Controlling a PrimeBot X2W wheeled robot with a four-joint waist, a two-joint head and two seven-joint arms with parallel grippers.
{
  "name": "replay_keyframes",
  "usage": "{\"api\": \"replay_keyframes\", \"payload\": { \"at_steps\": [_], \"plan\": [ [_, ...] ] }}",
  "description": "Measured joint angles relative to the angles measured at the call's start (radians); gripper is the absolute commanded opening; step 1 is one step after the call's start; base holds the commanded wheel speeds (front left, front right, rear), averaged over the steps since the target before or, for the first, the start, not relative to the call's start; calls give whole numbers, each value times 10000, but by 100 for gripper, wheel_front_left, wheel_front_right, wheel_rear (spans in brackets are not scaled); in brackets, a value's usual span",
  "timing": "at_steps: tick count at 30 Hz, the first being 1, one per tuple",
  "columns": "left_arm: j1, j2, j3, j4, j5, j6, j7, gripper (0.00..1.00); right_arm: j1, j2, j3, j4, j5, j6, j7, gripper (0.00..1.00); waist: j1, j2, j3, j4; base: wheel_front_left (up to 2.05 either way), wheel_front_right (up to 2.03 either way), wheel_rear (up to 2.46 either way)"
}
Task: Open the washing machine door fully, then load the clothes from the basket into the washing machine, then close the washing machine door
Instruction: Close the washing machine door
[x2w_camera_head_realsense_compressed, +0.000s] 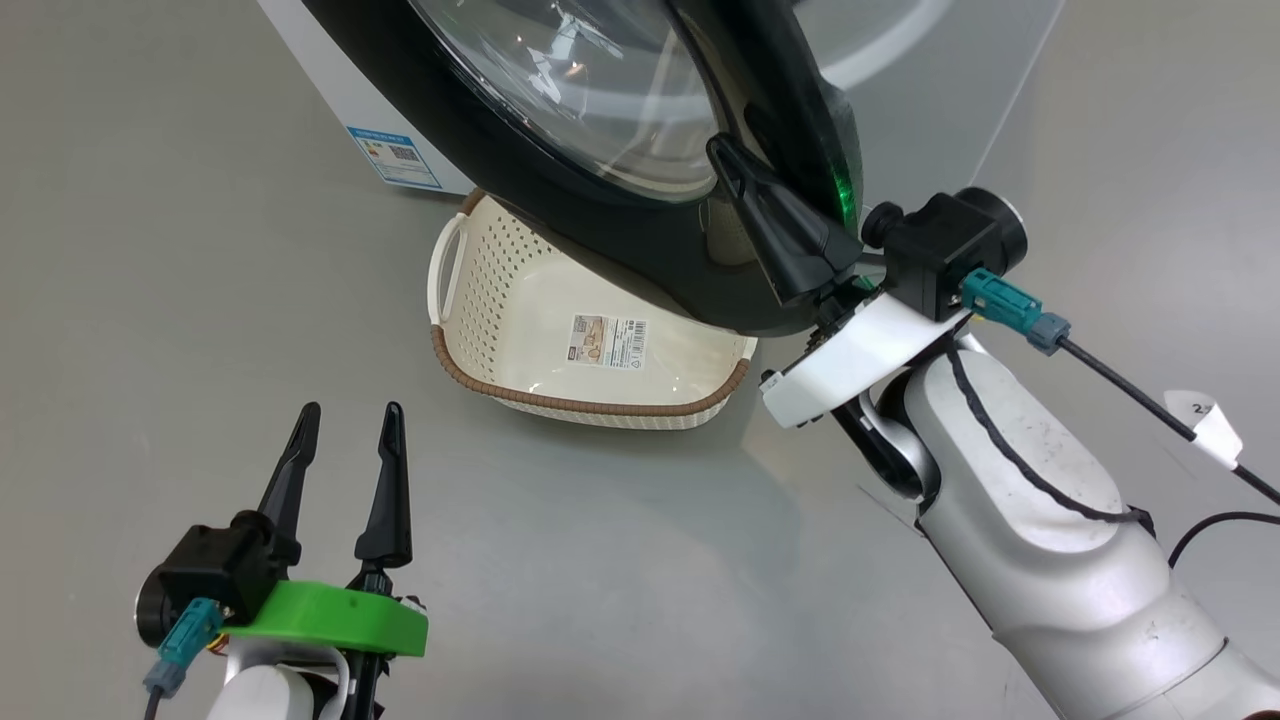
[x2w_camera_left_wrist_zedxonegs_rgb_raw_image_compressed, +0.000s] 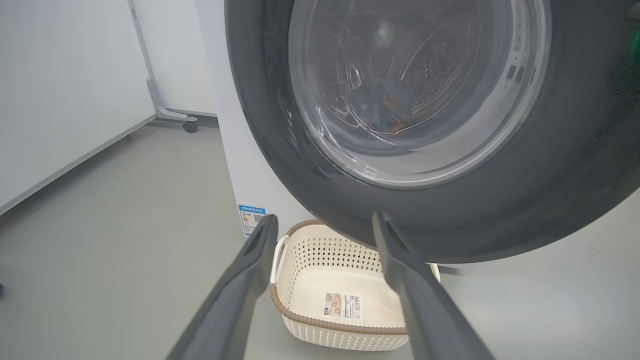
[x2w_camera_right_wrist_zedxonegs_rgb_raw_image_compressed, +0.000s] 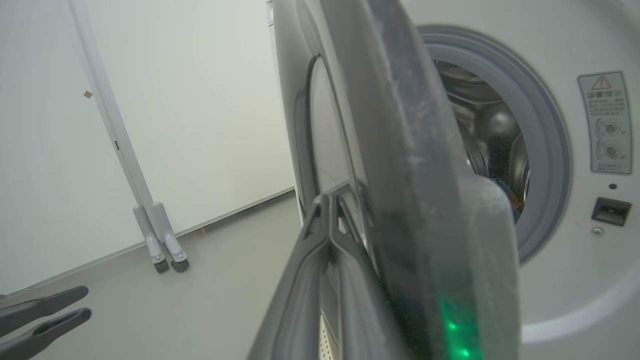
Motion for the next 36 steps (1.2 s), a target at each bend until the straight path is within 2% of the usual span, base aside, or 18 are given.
{"api": "replay_keyframes", "payload": {
  "at_steps": [13,22,27,36],
  "plan": [
    [-367,-13,-136,-514,-40,-8,0,100,-1290,-100,-631,192,-481,58,0,0,0,0,886,-297,0,0,0],
    [-608,-29,-604,-719,-330,-40,0,100,-2041,-686,-1304,382,-723,58,0,0,0,0,1459,-372,0,0,0],
    [-966,-56,-907,-813,-533,-54,-2,100,-2294,-1260,-1847,740,-897,58,-2,0,0,0,1635,-122,0,0,0],
    [-1061,-59,-1051,-813,-754,-54,-2,100,-2912,-1697,-2458,1369,-1043,58,-4,0,1,0,1817,646,0,0,0]
  ]
}}
